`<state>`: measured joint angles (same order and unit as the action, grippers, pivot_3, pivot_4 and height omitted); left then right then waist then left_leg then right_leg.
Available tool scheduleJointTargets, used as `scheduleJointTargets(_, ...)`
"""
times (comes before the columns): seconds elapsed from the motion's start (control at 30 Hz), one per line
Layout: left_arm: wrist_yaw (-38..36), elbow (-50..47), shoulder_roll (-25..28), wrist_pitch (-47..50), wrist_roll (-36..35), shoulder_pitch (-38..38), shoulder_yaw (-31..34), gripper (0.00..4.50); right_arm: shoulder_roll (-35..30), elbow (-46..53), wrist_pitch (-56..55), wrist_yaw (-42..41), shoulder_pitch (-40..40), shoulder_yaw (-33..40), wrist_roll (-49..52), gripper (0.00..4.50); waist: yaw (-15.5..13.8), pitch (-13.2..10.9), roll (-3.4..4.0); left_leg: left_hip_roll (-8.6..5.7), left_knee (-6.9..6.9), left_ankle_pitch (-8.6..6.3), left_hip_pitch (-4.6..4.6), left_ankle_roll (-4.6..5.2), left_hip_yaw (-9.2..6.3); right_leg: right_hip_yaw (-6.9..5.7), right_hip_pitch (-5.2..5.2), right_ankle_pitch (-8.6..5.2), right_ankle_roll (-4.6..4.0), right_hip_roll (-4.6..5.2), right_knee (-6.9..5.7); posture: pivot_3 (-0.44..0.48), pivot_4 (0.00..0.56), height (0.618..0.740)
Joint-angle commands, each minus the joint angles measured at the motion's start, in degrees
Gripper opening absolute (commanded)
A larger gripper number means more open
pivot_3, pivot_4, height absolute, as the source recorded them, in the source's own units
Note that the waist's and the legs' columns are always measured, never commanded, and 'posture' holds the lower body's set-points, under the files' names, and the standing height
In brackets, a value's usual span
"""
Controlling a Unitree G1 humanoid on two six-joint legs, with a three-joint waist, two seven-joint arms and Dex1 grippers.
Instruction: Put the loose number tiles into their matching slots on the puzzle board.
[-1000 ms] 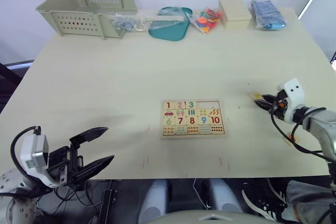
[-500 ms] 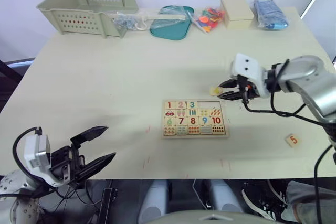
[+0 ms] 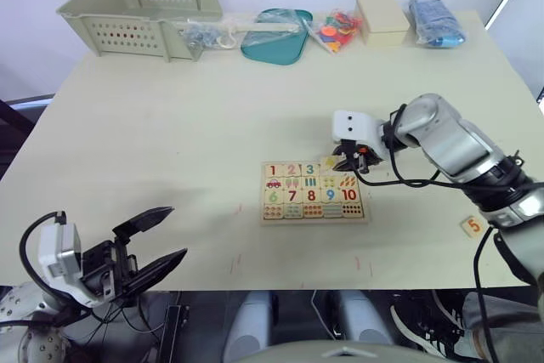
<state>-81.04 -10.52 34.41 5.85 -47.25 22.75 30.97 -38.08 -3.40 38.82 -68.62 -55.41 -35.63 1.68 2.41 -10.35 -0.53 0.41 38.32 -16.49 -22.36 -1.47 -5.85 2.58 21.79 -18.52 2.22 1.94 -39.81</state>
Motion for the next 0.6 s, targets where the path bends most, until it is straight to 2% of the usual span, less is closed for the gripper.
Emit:
scheduleJointTargets(0.03,0.08,-0.88,0.08,-0.89,-0.01,0.53,1.2,4.5,0.38,-0.24,-1.48,-0.86,-1.36,0.39,-1.69,0.86,0.0,0.0,0.0,-0.01,0.0,0.0,-0.02,0.0,0.0,0.0,0.02,0.0,0.0,0.01,0.0,0.0,0.15,0.74)
scheduleJointTargets(0.6,-0.6,0.02,0.04,-1.66,0.1,0.42,1.02,4.5,2.19,-2.27,-3.6,-3.98,-0.26,1.02,-6.14,0.86,0.01,0.0,0.01,-0.01,0.0,0.0,-0.05,0.0,-0.03,-0.03,0.04,0.0,0.0,0.01,0.0,0.0,0.15,0.74)
